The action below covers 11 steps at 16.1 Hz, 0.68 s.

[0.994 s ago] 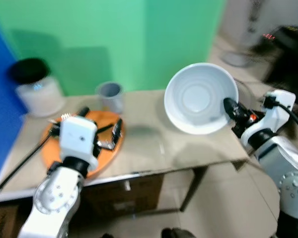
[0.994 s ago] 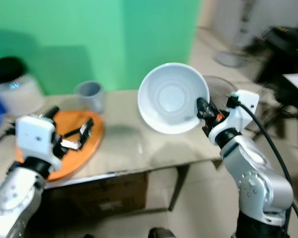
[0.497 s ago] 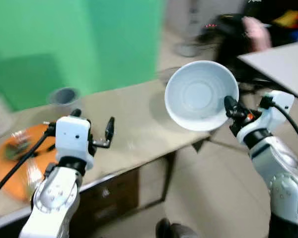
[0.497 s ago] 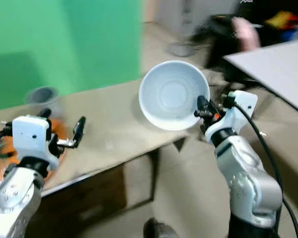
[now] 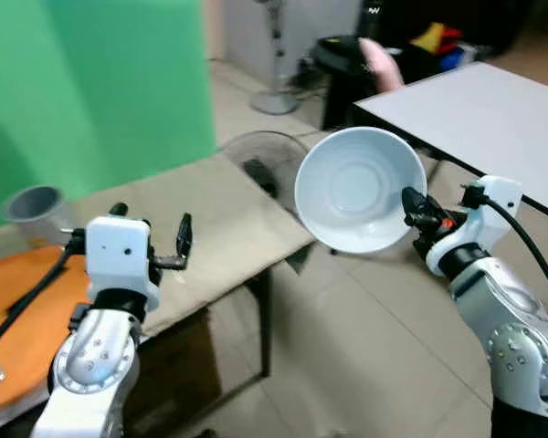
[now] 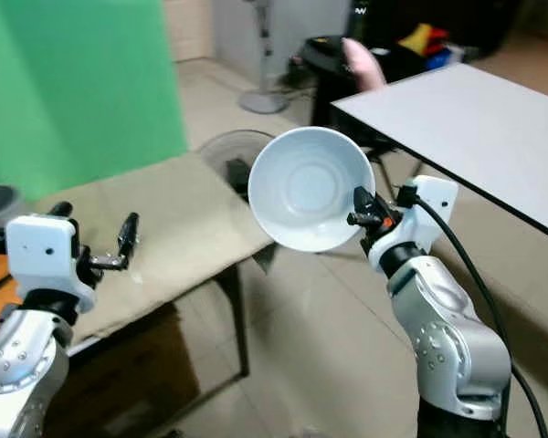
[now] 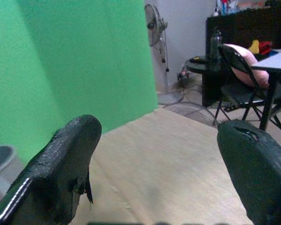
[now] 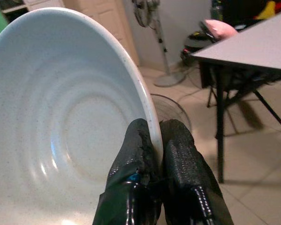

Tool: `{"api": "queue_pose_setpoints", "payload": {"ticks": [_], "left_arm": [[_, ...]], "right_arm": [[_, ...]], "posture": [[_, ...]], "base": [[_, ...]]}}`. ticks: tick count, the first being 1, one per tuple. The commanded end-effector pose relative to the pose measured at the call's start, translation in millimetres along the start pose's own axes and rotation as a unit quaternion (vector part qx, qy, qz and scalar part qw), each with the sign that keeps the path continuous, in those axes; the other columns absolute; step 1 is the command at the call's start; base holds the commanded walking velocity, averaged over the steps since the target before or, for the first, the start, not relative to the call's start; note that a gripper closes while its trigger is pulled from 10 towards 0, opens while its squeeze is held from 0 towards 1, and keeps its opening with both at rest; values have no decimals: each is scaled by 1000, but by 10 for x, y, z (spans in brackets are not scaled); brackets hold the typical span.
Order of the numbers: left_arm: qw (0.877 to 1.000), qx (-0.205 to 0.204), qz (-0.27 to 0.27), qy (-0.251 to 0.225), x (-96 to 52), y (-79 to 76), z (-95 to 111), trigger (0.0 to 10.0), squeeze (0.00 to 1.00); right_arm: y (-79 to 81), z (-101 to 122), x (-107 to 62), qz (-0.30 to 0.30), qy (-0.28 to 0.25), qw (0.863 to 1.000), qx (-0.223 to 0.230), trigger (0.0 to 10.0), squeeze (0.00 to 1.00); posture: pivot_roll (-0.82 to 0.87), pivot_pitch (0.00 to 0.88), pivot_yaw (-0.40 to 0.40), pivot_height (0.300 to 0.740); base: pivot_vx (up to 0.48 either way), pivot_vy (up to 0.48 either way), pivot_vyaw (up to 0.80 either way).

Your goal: Setting the table

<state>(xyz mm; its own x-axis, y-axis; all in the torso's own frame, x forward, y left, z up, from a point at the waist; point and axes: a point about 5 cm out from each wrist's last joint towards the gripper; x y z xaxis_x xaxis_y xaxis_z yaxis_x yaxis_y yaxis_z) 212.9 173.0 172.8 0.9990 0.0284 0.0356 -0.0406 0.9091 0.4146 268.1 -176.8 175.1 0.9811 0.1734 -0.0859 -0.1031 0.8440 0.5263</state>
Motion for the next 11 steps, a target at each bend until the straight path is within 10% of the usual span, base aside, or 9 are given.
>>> {"api": "queue_pose_setpoints", "payload": {"ticks": [1, 11], "left_arm": [[1000, -1, 0, -2, 31, -1, 0, 10000, 0], [1000, -3, 0, -12, 161, 47, 22, 10000, 0]], "right_arm": [[-13, 67, 4, -8, -14, 1000, -7, 10000, 0], [-7, 105, 214, -35, -22, 999, -11, 10000, 0]], "posture": [[-80, 0, -6, 740], [-90, 0, 0, 740]], "base": [[296, 0, -763], [376, 0, -731]]}}
Point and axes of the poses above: a point about 5 cm out from each wrist's last joint towards the gripper, its own x axis pointing out of the wrist towards the gripper, its own z axis along the axis of the wrist's last joint, y = z × x, and after that the axes turned 14 degrees about x, right-handed
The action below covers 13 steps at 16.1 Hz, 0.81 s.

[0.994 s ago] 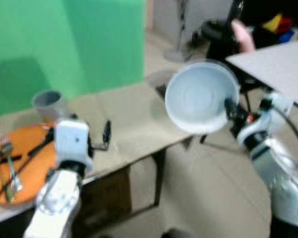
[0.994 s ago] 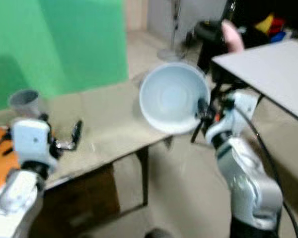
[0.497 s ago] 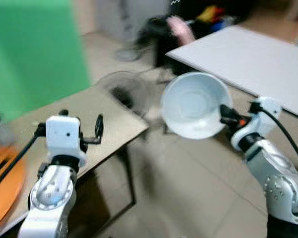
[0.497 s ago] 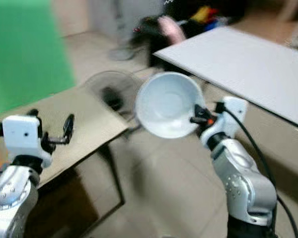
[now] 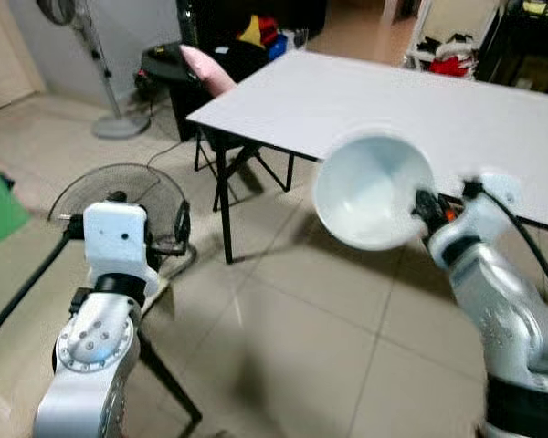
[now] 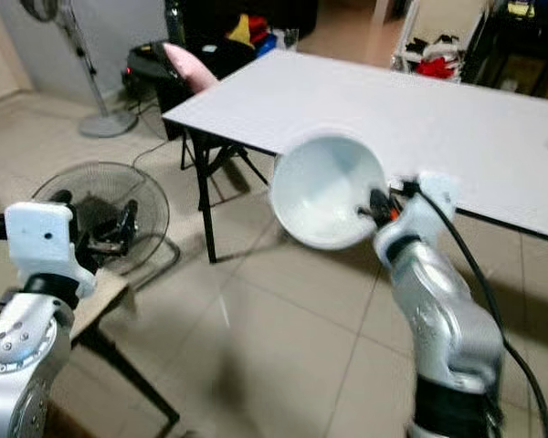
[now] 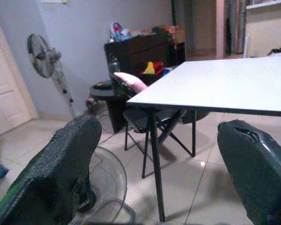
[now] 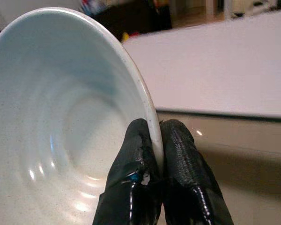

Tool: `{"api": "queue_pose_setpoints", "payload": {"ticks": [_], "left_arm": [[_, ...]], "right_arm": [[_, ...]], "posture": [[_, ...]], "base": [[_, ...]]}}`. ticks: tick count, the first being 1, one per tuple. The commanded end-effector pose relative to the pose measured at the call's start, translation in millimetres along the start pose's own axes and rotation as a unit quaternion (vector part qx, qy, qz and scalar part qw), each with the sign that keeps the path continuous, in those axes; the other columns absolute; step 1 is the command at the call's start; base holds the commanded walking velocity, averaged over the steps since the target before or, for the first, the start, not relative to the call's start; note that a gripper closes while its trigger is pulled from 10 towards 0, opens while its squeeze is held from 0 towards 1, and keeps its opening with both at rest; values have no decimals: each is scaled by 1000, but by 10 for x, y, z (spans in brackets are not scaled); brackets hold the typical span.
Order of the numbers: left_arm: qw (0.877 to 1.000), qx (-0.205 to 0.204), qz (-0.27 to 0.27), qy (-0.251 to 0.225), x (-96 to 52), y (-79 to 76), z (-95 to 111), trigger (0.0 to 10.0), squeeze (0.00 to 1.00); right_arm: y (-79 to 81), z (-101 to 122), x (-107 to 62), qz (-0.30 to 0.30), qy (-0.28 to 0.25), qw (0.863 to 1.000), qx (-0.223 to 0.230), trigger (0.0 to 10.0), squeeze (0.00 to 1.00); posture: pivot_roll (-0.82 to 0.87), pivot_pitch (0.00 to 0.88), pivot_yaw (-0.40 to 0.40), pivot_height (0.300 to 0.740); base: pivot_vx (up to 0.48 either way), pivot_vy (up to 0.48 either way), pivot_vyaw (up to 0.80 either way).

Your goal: Setting the table

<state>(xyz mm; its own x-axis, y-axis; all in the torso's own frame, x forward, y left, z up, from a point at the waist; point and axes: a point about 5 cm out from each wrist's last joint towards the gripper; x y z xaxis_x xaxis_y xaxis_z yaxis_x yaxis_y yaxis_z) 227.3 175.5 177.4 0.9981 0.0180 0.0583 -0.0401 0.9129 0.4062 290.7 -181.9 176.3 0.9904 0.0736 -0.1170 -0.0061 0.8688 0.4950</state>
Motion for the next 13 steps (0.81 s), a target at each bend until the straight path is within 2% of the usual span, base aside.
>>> {"api": "queue_pose_setpoints", "payload": {"ticks": [1, 4, 9, 13], "left_arm": [[1000, 1, 1, 0, 28, 13, -5, 10000, 0], [1000, 0, 6, 2, 44, 42, -33, 10000, 0], [1000, -1, 6, 3, 42, 40, -37, 10000, 0], [1000, -6, -5, 2, 21, -5, -40, 10000, 0]], "right_arm": [[66, 62, 42, 19, -11, 1000, 4, 10000, 0], [141, 131, 128, 35, -23, 999, 8, 10000, 0], [191, 67, 162, 45, -3, 999, 18, 10000, 0], [121, 61, 155, 27, 6, 999, 45, 10000, 0]], "posture": [[-89, 0, -2, 740], [-89, 0, -7, 740], [-85, 0, -8, 740], [-90, 0, 2, 740]], "base": [[368, 0, 0], [364, 0, 0], [345, 0, 0], [343, 0, -762]]}}
Point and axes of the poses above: a point about 5 cm out from each wrist's last joint towards the gripper, its own x axis pointing out of the wrist towards the gripper, its own z axis along the axis of the wrist's last joint, y = z × x, and after that the axes turned 14 degrees about x, right-handed
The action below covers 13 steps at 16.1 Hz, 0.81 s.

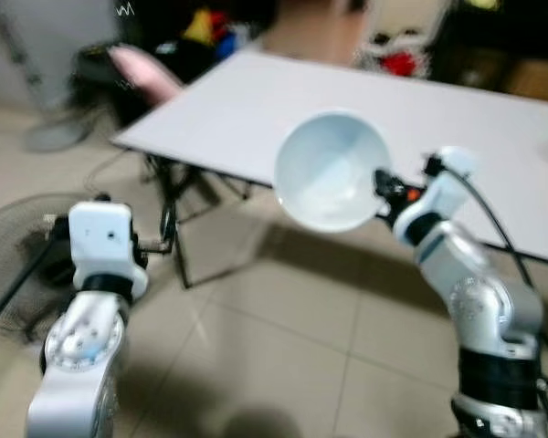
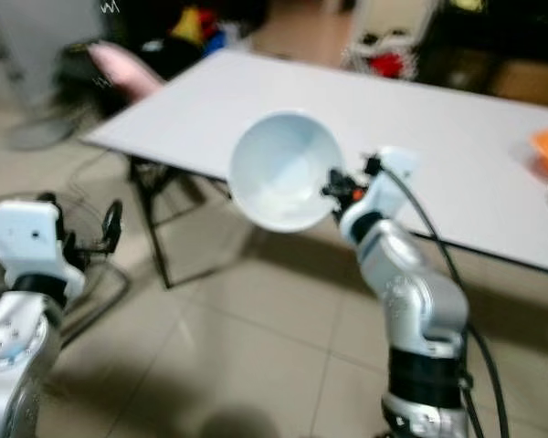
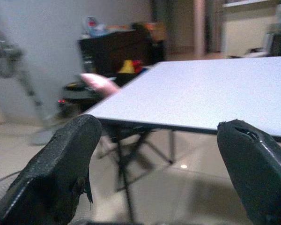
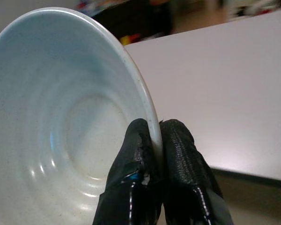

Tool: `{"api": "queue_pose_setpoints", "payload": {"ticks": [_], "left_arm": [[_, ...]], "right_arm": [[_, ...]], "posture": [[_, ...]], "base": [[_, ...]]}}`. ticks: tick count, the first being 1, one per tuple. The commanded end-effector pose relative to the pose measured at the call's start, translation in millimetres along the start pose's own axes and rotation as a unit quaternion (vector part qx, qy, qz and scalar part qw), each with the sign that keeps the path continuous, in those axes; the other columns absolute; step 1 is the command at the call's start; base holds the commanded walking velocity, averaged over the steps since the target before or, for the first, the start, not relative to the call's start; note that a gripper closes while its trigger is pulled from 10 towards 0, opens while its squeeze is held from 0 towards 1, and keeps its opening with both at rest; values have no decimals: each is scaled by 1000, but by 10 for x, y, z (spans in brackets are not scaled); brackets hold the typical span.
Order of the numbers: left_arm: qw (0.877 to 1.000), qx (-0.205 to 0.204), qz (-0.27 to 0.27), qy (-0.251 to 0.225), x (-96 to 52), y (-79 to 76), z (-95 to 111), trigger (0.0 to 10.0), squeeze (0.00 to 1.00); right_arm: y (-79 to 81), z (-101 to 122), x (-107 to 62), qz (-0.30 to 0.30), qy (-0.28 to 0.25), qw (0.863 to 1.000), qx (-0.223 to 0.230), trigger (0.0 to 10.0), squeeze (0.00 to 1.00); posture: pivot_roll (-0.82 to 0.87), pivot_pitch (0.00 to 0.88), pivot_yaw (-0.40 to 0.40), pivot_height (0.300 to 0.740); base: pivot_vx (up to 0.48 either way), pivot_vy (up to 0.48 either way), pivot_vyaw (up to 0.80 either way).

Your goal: Setting the table

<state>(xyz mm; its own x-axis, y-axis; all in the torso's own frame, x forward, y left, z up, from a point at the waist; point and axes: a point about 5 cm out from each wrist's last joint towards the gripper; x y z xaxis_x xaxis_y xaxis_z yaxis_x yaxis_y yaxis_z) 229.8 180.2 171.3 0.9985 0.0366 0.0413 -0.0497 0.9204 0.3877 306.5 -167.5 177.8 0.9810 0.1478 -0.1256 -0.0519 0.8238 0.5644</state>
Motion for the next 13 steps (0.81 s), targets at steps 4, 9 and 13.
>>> {"api": "queue_pose_setpoints", "payload": {"ticks": [4, 9, 13], "left_arm": [[1000, -1, -23, -16, 2, -81, 59, 10000, 0], [999, -7, -29, -15, 15, -131, 46, 10000, 0], [1000, -7, -14, -4, -23, -89, 3, 10000, 0]], "right_arm": [[-87, 152, -37, -17, -25, 999, 26, 10000, 0], [-110, 196, -45, -12, -11, 1000, 3, 10000, 0], [-68, 173, 0, 3, 13, 1000, 15, 10000, 0]], "posture": [[-93, 0, 6, 740], [-108, 0, 15, 740], [-94, 0, -2, 740]], "base": [[341, 0, -772], [340, 0, -309], [337, 0, 0]]}}
Point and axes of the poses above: a point about 5 cm out from each wrist's last joint towards the gripper, its own x axis pointing out of the wrist towards the gripper, its own z axis along the axis of the wrist's last joint, y = z × x, and after that the axes turned 14 degrees about x, right-handed
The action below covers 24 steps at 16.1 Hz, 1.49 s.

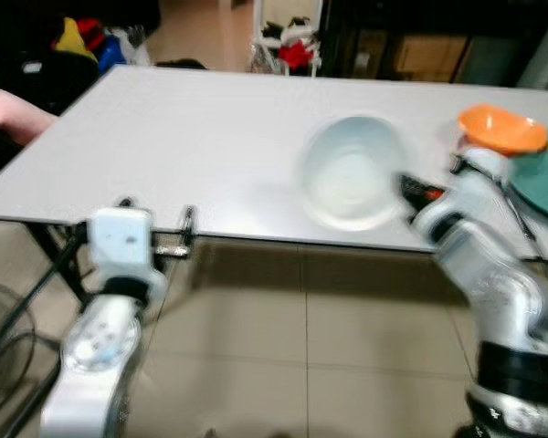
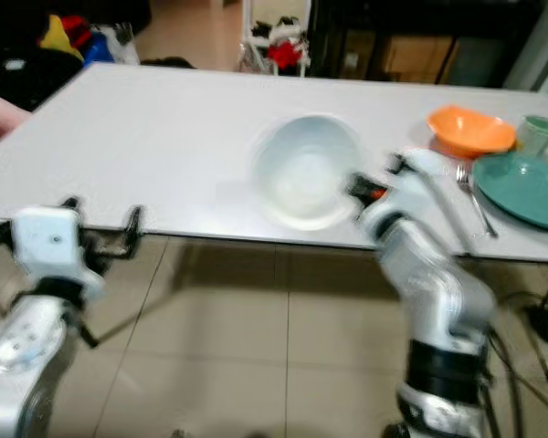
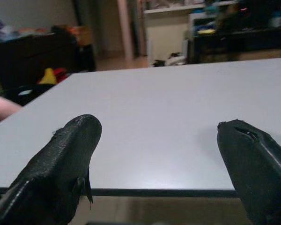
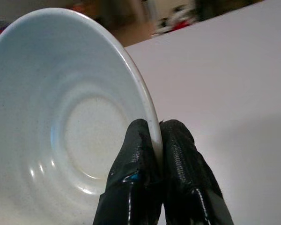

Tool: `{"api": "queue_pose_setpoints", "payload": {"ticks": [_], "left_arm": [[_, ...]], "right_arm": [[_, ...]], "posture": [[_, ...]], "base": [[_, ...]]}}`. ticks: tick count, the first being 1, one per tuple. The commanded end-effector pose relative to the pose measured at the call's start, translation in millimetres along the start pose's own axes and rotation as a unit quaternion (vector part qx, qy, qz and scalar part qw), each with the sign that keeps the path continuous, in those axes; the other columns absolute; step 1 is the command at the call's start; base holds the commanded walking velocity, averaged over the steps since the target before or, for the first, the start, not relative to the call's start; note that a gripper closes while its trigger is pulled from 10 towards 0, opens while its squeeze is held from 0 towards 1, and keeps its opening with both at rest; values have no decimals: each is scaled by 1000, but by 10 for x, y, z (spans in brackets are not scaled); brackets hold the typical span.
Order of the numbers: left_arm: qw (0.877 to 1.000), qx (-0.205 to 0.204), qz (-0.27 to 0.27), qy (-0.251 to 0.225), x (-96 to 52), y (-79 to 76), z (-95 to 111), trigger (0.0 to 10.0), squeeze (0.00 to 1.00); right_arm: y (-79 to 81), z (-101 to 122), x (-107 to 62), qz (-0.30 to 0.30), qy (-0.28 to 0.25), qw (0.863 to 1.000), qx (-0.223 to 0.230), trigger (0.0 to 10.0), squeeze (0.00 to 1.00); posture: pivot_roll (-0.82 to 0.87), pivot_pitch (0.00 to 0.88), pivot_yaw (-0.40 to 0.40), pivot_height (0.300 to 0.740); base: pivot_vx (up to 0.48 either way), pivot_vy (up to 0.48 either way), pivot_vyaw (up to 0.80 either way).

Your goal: Setting the table

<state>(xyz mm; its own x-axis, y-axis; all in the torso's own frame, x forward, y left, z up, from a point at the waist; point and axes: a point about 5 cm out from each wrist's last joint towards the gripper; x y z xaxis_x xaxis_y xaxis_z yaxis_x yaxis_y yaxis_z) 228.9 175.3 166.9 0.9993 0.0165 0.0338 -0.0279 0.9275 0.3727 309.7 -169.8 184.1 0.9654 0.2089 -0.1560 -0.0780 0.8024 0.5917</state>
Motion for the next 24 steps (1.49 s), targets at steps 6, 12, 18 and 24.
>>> {"api": "queue_pose_setpoints", "payload": {"ticks": [6, 12, 18, 24], "left_arm": [[1000, 2, -2, 0, -56, -37, 8, 10000, 0], [1000, 3, -10, -2, -57, -42, 15, 10000, 0], [999, 17, -28, -4, -68, -35, 21, 10000, 0], [999, 22, -39, -7, -69, -33, 20, 10000, 0]], "right_arm": [[-47, 32, 14, -1, 20, 1000, -9, 10000, 0], [-29, -5, 39, 8, 35, 999, -2, 10000, 0], [53, -8, 158, 10, 28, 999, 11, 10000, 0], [100, -25, 227, 20, 34, 999, 11, 10000, 0]], "posture": [[-84, 0, -11, 740], [-83, 0, -3, 740], [-70, 0, -5, 740], [-62, 0, -8, 740]], "base": [[335, 0, 0], [337, 0, 0], [339, 0, 385], [341, 0, 0]]}}
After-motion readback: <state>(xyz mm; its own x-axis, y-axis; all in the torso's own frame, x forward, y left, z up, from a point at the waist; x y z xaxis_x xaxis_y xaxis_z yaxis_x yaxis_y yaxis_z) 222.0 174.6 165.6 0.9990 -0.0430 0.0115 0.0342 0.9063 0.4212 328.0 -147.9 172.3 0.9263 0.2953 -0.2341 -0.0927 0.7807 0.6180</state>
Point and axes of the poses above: a point about 5 cm out from each wrist's last joint towards the gripper, its own x axis pointing out of the wrist towards the gripper, its own z axis along the axis of the wrist's last joint, y = z × x, and after that the axes turned 14 degrees about x, right-handed
